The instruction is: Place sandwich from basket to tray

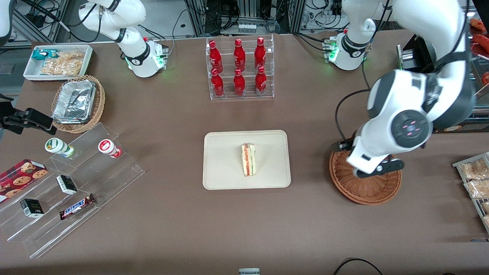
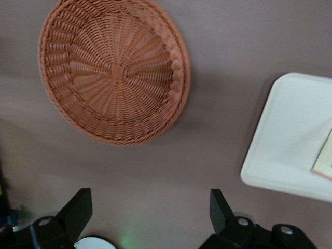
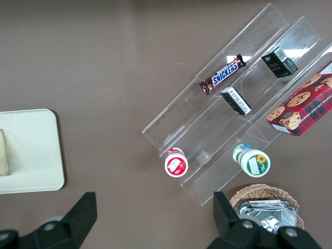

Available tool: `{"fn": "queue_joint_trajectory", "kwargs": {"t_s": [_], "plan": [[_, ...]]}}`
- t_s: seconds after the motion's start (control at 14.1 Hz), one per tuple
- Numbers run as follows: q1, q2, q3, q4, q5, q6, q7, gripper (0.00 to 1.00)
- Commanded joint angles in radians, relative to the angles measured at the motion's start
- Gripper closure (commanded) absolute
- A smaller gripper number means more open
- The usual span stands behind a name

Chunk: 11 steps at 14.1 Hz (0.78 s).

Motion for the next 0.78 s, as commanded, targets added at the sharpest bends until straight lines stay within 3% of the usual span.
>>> {"fn": "queue_joint_trajectory", "kwargs": {"t_s": [0.0, 0.28, 0.71], "plan": [[0.055, -0.183, -0.009, -0.21, -0.009, 0.022, 0.093, 0.0], [0.17, -0.305, -0.069, -0.287, 0.003, 0.024, 0.254, 0.0], [0.251, -0.408, -0.075, -0.293, 0.046, 0.018, 0.405, 0.0]]}}
